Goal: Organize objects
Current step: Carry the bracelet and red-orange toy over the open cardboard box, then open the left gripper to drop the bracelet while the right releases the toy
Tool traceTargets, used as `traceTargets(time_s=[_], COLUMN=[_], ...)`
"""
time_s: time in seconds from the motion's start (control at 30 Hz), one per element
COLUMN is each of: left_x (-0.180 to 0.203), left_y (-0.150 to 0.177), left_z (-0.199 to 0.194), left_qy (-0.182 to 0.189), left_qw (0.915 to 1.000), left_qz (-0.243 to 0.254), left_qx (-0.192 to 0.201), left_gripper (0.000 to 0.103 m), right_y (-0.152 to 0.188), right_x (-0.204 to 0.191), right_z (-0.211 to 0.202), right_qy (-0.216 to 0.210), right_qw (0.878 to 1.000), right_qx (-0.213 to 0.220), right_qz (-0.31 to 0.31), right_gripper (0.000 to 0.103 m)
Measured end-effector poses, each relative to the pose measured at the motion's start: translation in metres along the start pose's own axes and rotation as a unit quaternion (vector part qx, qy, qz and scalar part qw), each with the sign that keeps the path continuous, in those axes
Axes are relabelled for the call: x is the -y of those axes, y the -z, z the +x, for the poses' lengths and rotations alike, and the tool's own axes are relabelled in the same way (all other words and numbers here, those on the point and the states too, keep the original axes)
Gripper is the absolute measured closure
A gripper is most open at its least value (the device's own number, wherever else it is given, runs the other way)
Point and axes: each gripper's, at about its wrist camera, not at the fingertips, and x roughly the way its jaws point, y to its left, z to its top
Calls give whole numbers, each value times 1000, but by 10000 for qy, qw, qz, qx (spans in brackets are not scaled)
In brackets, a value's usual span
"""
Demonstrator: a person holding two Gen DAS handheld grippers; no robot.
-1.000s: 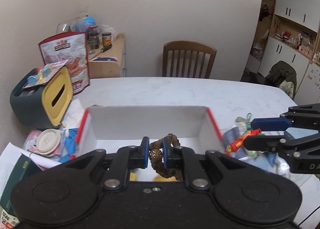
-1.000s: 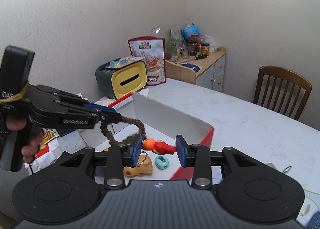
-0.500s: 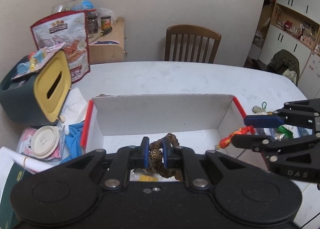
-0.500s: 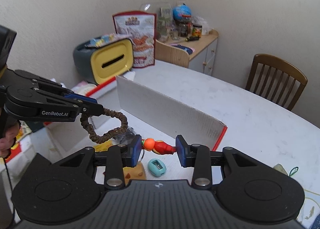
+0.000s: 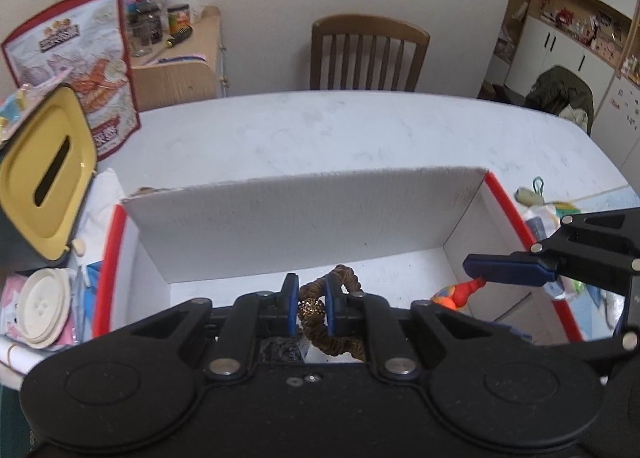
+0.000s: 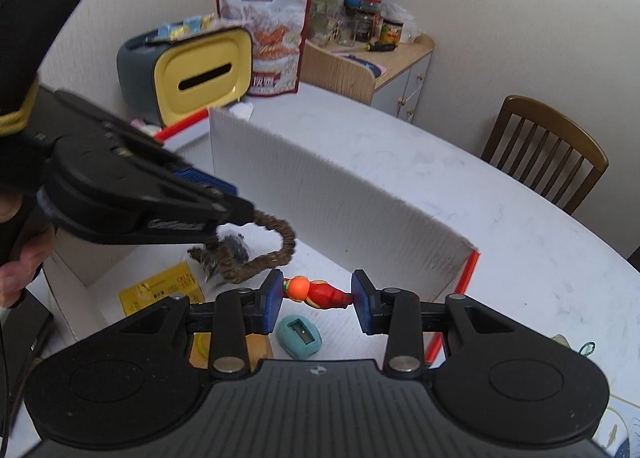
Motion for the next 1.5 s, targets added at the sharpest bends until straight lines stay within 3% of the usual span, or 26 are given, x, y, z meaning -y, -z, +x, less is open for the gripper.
traceTargets(time_s=[0.47,0.9,1.23,1.43,1.5], left_x=[3,7,-4,-7,-7], left_y=[3,4,4,6,7], left_z=[35,46,37,23,15], left_qy=[114,40,-37,-56,-58], left_qw=[9960,9909,9942,9959,9966], left_qz=[257,450,-4,-143,-178], left_qx=[-847,-1270,-1079,-891,-807], left_gripper=[91,85,58,48,43], right_y=[7,7,9,9,10], right_x=[-12,-13,-3,-1,-1], right_z=[21,22,12,1,-5], right_qy=[-106,-215,-300,-357,-362], right_qw=[9990,9988,9990,9990,9991], right_qx=[-404,-443,-312,-210,-166], right_qz=[-140,-69,121,161,160], right_gripper=[66,65,63,62,56])
